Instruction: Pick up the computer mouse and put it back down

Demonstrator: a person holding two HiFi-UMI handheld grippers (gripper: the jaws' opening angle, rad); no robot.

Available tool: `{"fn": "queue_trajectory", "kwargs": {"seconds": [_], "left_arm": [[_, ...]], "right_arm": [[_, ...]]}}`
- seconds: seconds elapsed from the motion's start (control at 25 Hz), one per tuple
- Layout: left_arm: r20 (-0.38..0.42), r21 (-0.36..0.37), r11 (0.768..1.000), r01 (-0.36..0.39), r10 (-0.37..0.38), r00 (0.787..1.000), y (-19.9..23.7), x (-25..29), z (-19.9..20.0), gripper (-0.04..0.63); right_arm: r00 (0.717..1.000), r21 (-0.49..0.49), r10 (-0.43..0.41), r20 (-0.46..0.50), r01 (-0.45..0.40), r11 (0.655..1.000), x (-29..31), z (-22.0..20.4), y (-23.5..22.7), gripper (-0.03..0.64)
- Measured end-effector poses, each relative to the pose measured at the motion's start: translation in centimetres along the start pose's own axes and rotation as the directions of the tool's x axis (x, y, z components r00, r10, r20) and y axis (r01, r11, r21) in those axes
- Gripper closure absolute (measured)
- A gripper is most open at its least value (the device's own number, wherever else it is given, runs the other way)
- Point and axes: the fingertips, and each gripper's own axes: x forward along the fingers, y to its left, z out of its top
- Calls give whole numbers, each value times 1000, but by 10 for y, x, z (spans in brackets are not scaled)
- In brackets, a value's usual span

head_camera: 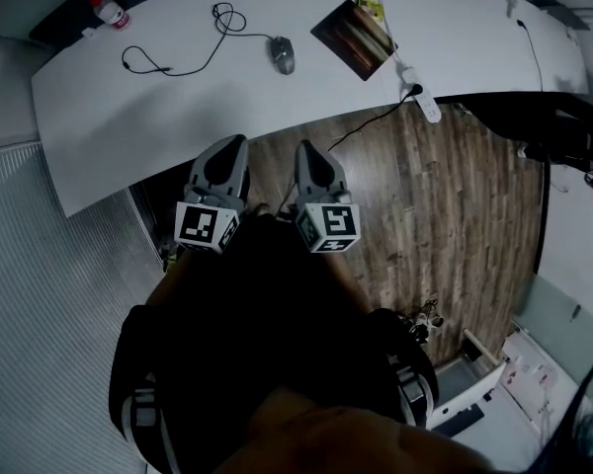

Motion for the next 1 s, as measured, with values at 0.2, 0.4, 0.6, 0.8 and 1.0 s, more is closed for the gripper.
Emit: {"fn": "queue_trajectory", "kwargs": {"seconds": [0.2, 0.4, 0.6, 0.8, 1.0], "left_arm": [[-17, -13, 1000, 25, -25, 1000, 37, 34, 10, 589], [-36, -11, 998, 58, -59, 998, 77, 63, 18, 589], [-77, -34, 995, 90, -93, 993, 115, 88, 23, 589], [-72, -31, 995, 95, -97, 993, 143, 110, 31, 589], [-48, -38, 996, 85, -87, 995, 152, 119, 38, 589]], "right_arm": [[999, -15, -35, -33, 34, 999, 50, 13, -1, 617], [995, -20, -70, -70, 69, 997, 99, 20, -1, 616], [991, 0, -95, -96, 95, 995, 140, 21, 0, 616], [988, -27, -119, -98, 117, 993, 171, 30, -3, 615], [987, -48, -124, -102, 120, 992, 190, 30, -11, 615]]}}
